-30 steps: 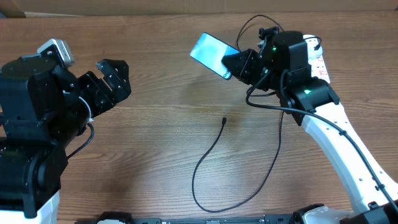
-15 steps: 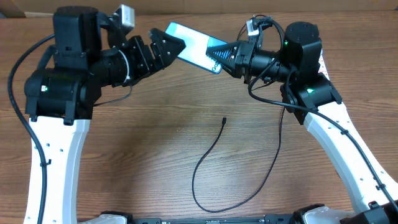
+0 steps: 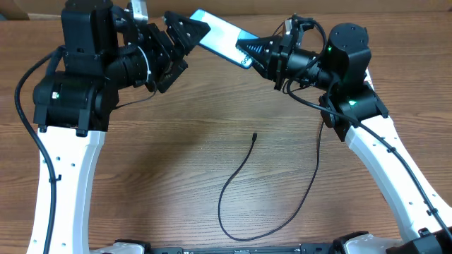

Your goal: Plug charger to phone and switch on socket

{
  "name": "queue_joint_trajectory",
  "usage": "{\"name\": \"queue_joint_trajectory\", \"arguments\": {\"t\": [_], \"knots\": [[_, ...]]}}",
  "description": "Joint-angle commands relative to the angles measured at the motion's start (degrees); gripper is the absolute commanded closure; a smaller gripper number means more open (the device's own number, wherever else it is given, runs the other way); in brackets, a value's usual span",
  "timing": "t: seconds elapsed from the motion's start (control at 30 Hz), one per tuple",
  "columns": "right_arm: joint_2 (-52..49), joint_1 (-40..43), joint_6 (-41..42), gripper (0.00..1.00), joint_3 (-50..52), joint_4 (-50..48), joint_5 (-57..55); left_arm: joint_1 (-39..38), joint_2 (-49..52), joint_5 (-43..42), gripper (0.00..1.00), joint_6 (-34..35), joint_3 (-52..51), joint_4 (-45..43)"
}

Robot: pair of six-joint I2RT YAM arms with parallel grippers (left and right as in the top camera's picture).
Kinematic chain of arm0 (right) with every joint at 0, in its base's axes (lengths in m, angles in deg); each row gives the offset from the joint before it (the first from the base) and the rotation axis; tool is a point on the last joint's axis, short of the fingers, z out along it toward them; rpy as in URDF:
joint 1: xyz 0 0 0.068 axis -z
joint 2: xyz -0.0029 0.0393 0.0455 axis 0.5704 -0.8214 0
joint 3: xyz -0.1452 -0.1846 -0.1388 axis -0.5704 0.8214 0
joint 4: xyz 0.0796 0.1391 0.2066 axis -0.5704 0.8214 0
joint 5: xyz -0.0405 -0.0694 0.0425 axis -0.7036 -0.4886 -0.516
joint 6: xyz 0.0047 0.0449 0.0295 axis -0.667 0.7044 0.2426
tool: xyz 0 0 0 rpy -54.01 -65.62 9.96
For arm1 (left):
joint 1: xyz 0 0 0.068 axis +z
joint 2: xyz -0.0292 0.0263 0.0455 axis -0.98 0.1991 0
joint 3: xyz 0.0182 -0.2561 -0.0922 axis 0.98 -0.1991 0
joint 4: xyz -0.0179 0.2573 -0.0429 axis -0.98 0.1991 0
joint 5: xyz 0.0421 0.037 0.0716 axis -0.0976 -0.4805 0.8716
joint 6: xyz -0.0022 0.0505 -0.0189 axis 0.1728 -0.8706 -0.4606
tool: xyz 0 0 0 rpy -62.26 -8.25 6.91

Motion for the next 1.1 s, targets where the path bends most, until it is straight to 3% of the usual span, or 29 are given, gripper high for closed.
{"name": "queue_joint_trajectory", "arguments": {"t": [0.0, 0.17, 0.43, 0.67, 0.83, 1.0, 1.07], "knots": [[1.7, -0.9, 5.9, 0.96, -1.3, -2.4, -2.8, -0.2, 1.3, 1.4, 0.12, 8.6, 0.0, -0.6], [1.7, -3.9, 6.8, 0.96, -1.3, -2.2, -6.1, -1.3, 2.8, 1.5, 0.18, 10.8, 0.0, -3.6], [1.7, -6.5, 10.5, 0.96, -1.3, -2.1, -8.1, -1.7, 3.5, 2.1, 0.41, 13.4, 0.0, -6.1], [1.7, -6.9, 10.6, 0.96, -1.2, -2.1, -9.6, -1.8, 3.5, 2.1, 0.44, 14.1, 0.0, -6.7], [1.7, -7.6, 10.8, 0.96, -1.2, -2.1, -9.7, -2.4, 3.5, 2.3, 0.56, 15.6, 0.0, -6.7], [1.7, -8.5, 11.6, 0.96, -1.2, -2.2, -10.1, -2.7, 3.5, 2.3, 0.58, 16.0, 0.0, -6.7], [1.7, -8.8, 11.7, 0.96, -1.2, -2.2, -10.1, -2.7, 3.5, 2.3, 0.64, 16.4, 0.0, -6.9]]}}
